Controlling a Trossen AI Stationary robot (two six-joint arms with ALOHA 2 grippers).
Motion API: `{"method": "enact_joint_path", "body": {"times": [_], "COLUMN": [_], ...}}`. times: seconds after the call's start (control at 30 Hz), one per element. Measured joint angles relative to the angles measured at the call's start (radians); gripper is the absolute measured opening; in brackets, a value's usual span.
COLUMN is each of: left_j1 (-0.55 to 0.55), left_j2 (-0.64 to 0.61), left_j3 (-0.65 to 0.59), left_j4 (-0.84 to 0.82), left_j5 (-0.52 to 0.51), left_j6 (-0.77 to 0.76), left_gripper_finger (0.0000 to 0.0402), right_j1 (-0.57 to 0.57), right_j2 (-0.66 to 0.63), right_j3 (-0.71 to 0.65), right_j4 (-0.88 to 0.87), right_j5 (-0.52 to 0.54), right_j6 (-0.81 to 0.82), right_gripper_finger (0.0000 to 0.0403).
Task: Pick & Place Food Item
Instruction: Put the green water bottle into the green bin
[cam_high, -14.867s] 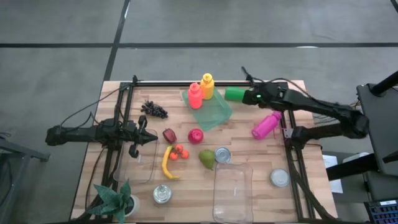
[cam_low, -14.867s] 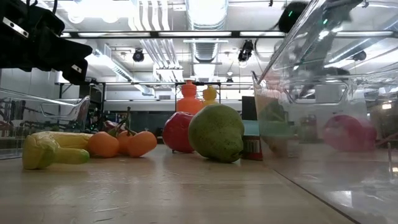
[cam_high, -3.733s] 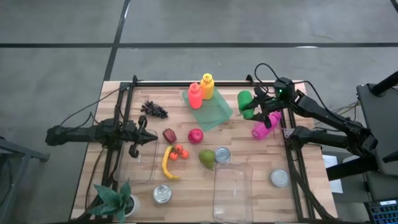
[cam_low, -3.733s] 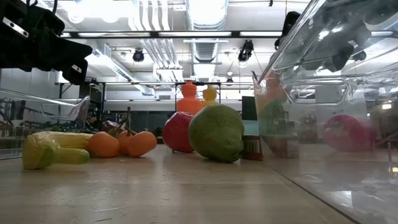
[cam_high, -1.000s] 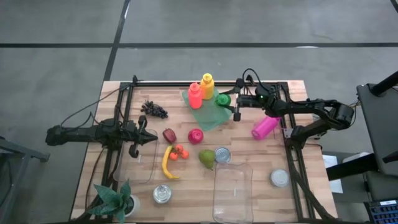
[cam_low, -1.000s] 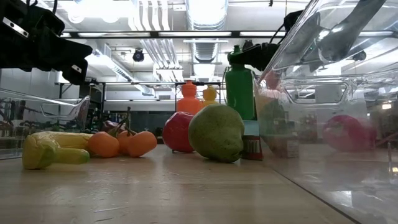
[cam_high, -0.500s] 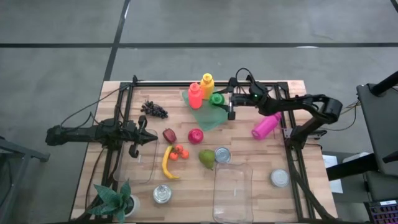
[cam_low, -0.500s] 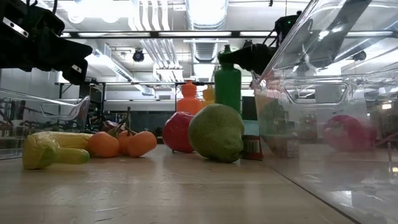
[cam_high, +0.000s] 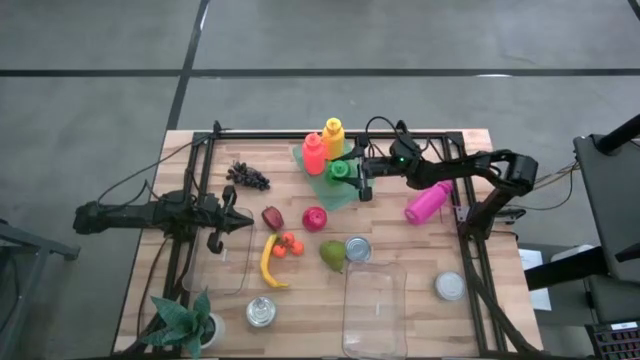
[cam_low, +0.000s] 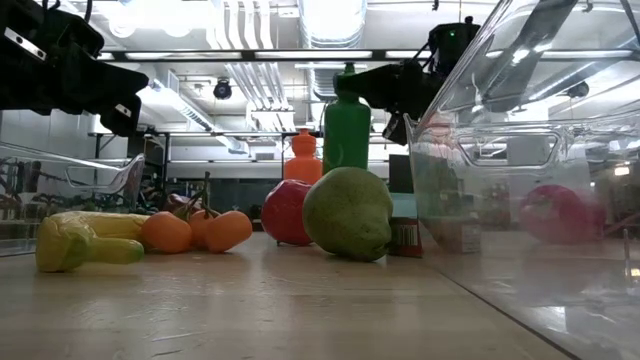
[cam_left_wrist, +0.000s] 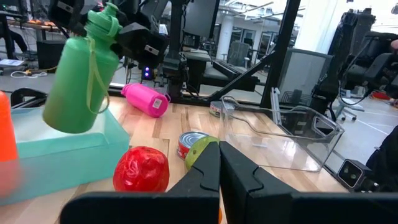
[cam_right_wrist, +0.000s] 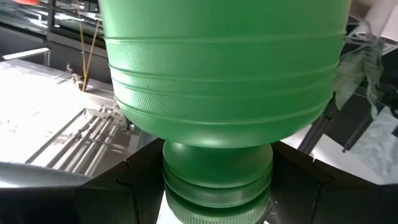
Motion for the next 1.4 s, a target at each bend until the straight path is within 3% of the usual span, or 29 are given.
{"method": "enact_joint_path", "body": {"times": [1.03,1.4], "left_j1": [0.0,0.0], "left_j2": [0.0,0.0], "left_j3": [0.0,0.0], "left_j4": [0.0,0.0], "left_j5": [0.0,0.0], "left_j6": [0.0,0.0], "left_gripper_finger": [0.0001,0.0001], "right_j1": [0.081,0.091], "right_j2": [0.004,0.125], "right_j3": [0.011,0.057], "right_j4": [-0.157,-0.06], "right_j5": [0.06,0.048], "right_j6": [-0.027,-0.035], "right_gripper_finger": [0.0224,0.0224]}}
